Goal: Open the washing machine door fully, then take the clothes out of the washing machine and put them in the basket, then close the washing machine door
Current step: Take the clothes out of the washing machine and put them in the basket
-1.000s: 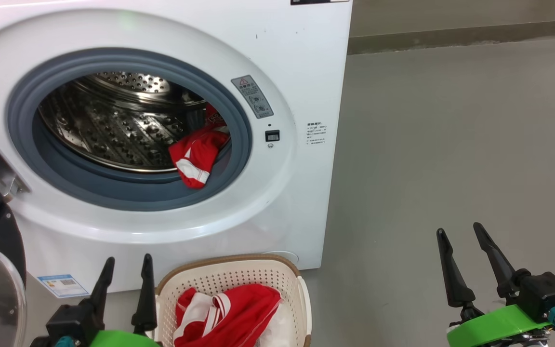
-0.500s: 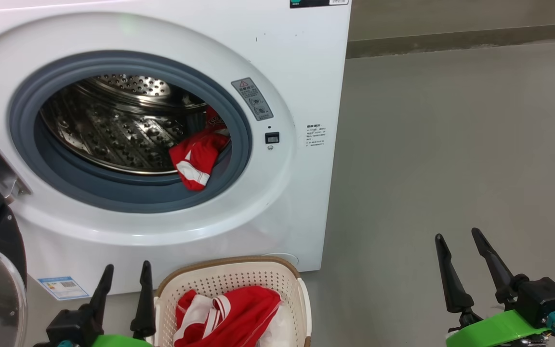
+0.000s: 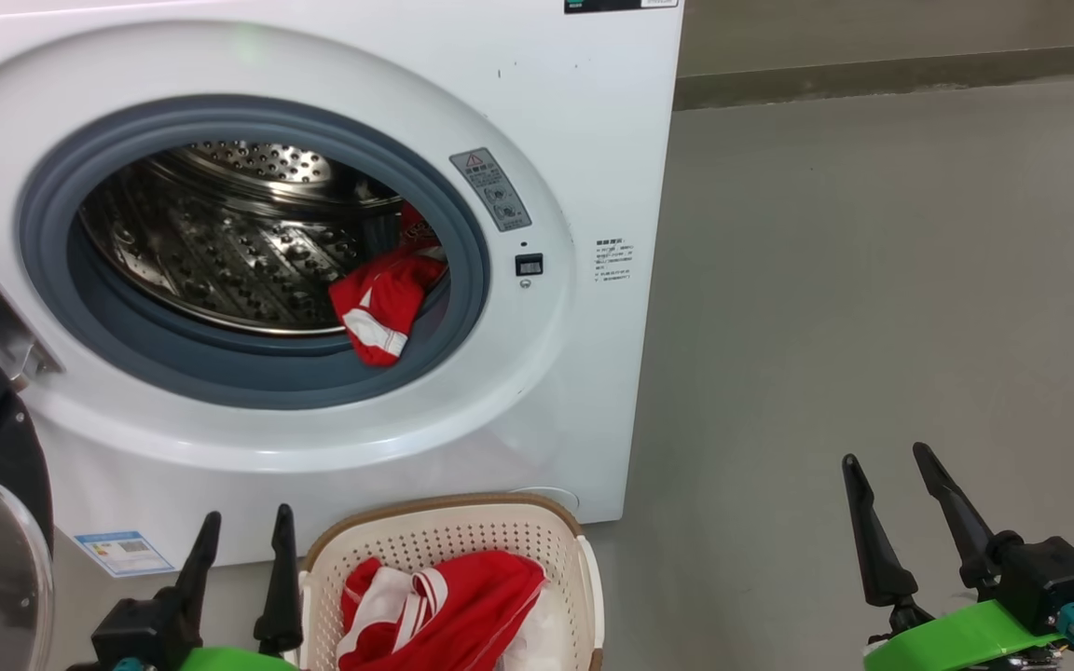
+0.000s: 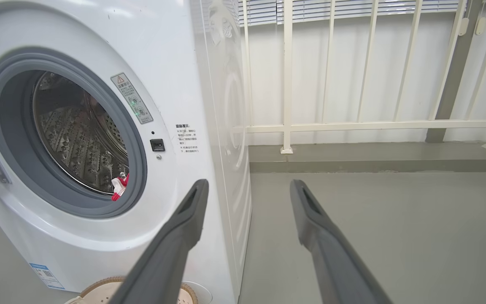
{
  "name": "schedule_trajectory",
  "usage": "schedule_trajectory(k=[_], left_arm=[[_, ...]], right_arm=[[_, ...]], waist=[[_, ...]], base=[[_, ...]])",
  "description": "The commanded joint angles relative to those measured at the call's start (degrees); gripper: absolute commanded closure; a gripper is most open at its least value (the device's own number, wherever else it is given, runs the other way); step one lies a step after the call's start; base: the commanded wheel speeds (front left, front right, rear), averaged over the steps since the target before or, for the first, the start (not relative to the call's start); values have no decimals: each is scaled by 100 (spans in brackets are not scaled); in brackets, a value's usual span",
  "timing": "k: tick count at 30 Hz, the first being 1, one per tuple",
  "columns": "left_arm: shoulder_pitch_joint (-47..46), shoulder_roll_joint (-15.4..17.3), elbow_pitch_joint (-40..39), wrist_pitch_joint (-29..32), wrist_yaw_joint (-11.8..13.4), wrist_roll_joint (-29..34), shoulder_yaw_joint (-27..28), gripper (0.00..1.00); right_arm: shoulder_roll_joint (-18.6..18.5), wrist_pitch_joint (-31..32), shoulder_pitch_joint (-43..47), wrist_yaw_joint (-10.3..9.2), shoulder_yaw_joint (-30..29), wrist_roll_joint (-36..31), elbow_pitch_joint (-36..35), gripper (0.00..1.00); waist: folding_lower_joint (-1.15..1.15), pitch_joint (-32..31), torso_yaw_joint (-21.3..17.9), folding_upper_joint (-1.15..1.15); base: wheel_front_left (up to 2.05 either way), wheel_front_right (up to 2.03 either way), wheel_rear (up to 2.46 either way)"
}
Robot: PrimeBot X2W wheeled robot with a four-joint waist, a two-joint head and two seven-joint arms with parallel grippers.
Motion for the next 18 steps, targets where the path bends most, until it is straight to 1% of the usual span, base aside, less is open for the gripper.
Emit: schedule_trajectory(k=[1, 6, 9, 15, 18], left_arm=[[-172, 72, -138, -70, -25, 49, 198, 0], [-245, 55, -109, -70, -36, 63, 165, 0], [-373, 41, -45, -70, 27, 48, 178, 0], [-830, 32, 140, -70, 117, 53, 175, 0], [-1133, 29, 247, -70, 108, 5, 175, 0]], right_arm=[[-46, -36, -117, 37, 97, -52, -124, 0], [-46, -36, -130, 37, 106, -60, -145, 0], [-46, -36, -142, 37, 128, -69, -146, 0], [-67, -36, -317, 37, 182, -83, -191, 0], [-73, -36, -429, 37, 198, -88, -226, 0]], waist=[[0, 13, 0, 0], [0, 74, 19, 0], [0, 130, 34, 0], [0, 467, 61, 0], [0, 673, 69, 0]], base=[[0, 0, 0], [0, 0, 0], [0, 0, 0], [0, 0, 0], [0, 0, 0]])
